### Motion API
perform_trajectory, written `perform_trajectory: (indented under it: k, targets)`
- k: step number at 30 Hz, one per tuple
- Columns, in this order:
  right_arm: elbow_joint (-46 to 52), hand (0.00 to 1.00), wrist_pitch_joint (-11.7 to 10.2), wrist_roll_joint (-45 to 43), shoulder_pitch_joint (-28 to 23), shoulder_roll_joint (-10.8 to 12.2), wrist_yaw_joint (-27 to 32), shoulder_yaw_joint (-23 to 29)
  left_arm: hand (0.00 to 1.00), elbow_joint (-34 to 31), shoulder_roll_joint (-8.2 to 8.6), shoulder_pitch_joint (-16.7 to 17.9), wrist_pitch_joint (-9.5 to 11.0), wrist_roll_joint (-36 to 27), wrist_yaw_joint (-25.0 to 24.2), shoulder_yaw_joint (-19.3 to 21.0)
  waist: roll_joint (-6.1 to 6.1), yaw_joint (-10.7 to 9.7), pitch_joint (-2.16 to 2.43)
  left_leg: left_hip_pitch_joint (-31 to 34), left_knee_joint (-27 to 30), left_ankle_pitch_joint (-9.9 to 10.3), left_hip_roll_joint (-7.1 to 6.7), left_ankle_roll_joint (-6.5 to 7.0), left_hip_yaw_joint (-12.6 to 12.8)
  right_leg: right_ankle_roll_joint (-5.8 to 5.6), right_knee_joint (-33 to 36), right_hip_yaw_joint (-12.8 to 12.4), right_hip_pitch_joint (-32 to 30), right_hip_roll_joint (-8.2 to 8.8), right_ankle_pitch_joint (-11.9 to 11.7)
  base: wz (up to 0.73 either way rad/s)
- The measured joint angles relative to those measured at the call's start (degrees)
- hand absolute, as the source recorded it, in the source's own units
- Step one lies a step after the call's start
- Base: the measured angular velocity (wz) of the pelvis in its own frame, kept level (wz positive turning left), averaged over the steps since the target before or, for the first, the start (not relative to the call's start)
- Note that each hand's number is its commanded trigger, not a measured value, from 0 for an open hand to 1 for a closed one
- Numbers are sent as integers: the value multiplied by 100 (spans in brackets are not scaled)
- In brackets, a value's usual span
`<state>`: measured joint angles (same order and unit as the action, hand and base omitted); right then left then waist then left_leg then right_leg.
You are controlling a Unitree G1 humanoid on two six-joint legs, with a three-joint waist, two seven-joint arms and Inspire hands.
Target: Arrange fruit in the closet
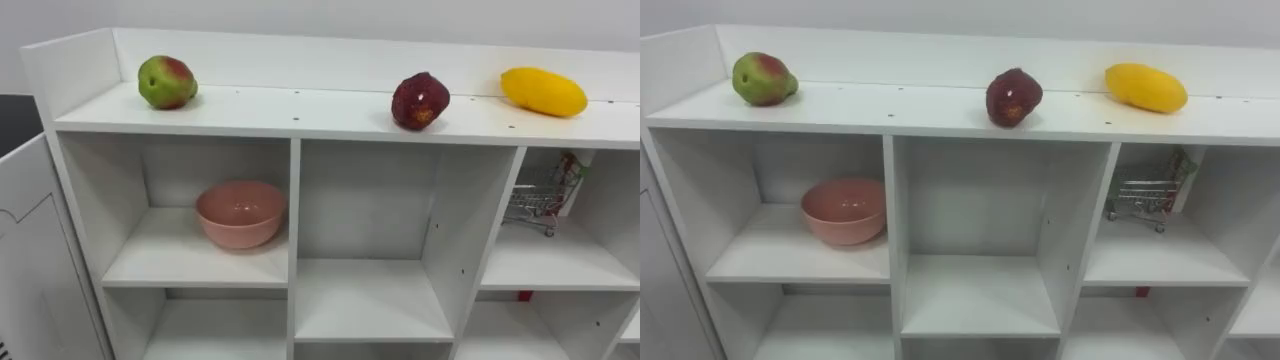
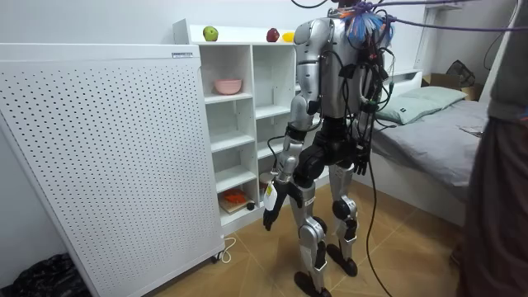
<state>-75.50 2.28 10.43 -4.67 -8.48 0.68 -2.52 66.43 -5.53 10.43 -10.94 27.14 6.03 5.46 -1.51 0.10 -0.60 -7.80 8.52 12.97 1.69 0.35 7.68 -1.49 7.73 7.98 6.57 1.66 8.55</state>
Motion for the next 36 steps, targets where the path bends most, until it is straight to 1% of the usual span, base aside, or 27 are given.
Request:
perform_trajectory:
  k: [10, 13, 16, 17, 19, 20, 22, 23, 24, 25, 26, 27, 28, 30, 31, 32, 33, 34, 36]
  targets:
    - [20, 0, 7, 9, 0, 0, 10, -2, 0, -3, 0, -16, -1, 0, -2, -11, -2, -1, 0, 17, -22, 0, 0, 0, -17, 0, 0, -3, -7, 0, 0, 0]
    - [42, 0, 0, 55, -2, 25, 148, -1, 0, -4, 0, -23, 4, -1, -1, -10, 1, 1, 3, 7, 11, 0, 0, 0, -1, 0, 0, -4, -5, 0, 0, 0]
    - [42, 0, -52, 65, 1, 61, 254, 72, 0, -4, 0, -40, 27, -6, 8, -10, 3, -7, 4, 8, 11, -1, -1, 0, 1, 0, 0, -3, -4, 0, 0, 0]
    - [42, 0, -76, 110, 0, 86, 292, 179, 0, -7, -2, -48, 58, -33, 11, -8, 7, -10, 6, 8, 12, -1, 0, 0, 0, 0, 0, -2, -3, 0, 0, 0]
    - [78, 0, -106, 251, -1, 110, 398, 225, 0, -13, -2, -55, 137, -63, 22, -11, 16, -19, 10, 6, 17, 0, 1, 0, 0, 0, 5, -13, -1, 0, 0, 0]
    - [186, 0, -102, 349, -7, 110, 443, 269, 0, -30, -2, -59, 209, -62, 31, -5, 26, -18, 12, 7, 18, 0, 1, 1, 0, 0, 9, -38, -7, 2, 0, -5]
    - [445, 0, -105, 479, -5, 109, 502, 418, 0, -128, -4, -73, 276, -61, 41, 6, 43, -22, 12, 10, 21, 0, 0, 1, 5, 0, 13, -67, -22, 1, 0, -5]
    - [643, 0, -112, 476, 27, 109, 550, 563, 0, -134, -16, -103, 371, -65, 69, 15, 34, -42, 28, 9, 22, -1, -2, 1, 9, 0, 16, -77, -17, 1, 0, -4]
    - [867, 0, -149, 483, 76, 106, 599, 758, 0, -135, -28, -122, 507, -70, 74, 49, 25, -64, 30, 5, 23, -1, -4, 1, 24, 0, 20, -83, -23, 1, 0, -4]
    - [1045, 0, -154, 490, 89, 107, 643, 857, 0, -138, -38, -131, 565, -68, 75, 55, 38, -76, 30, 6, 26, -1, -5, 2, 29, 0, 24, -81, -32, 1, 0, -7]
    - [1499, 0, -183, 510, 106, 107, 727, 1010, 0, -138, -48, -153, 676, -64, 75, 114, 78, -104, 32, 13, 31, -2, -9, 3, 33, 0, 33, -83, -52, 3, 0, -8]
    - [1956, 0, -235, 538, 137, 108, 849, 1118, 0, -137, -58, -173, 733, -66, 83, 122, 78, -131, 23, 14, 32, -2, -9, 3, 31, 0, 53, -82, -71, 3, 0, -7]
    - [2217, 0, -256, 539, 139, 109, 915, 1152, 0, -138, -58, -188, 755, -65, 90, 127, 79, -134, 24, 10, 28, -2, -7, 3, 38, 0, 60, -85, -75, 2, 0, -6]
    - [3483, 0, -295, 497, 144, 132, 1174, 1234, 0, -141, -47, -214, 860, -70, 125, 110, 84, -115, 21, 14, 16, -2, -2, 3, 134, 0, 91, -160, -135, -9, 1, -15]
    - [3823, 0, -327, 499, 153, 141, 1237, 1234, 0, -154, -44, -213, 873, -70, 126, 106, 97, -115, 29, 26, 14, -2, -1, 3, 153, 0, 100, -178, -162, -10, 1, -16]
    - [4435, 0, -434, 491, 170, 155, 1337, 1223, 0, -220, -40, -211, 877, -138, 126, 105, 110, -130, 31, 34, 16, -3, -2, 4, 157, 0, 100, -177, -178, -9, 1, -4]
    - [4882, 0, -552, 443, 177, 155, 1415, 1220, 0, -266, -43, -210, 898, -264, 136, 99, 85, -132, 33, 34, 13, -3, -1, 4, 157, 0, 97, -173, -180, -11, 1, 0]
    - [5106, 0, -569, 392, 171, 157, 1466, 1214, 0, -275, -47, -210, 911, -291, 138, 101, 76, -121, 36, 33, 10, -2, 0, 3, 157, 0, 96, -172, -180, -12, 1, 0]
    - [5918, 0, -654, 195, 110, 154, 1643, 1113, 0, -258, -101, -170, 966, -290, 202, 93, 37, -119, 33, 35, -11, -2, 3, 3, 166, 0, 95, -190, -196, -18, 1, -2]
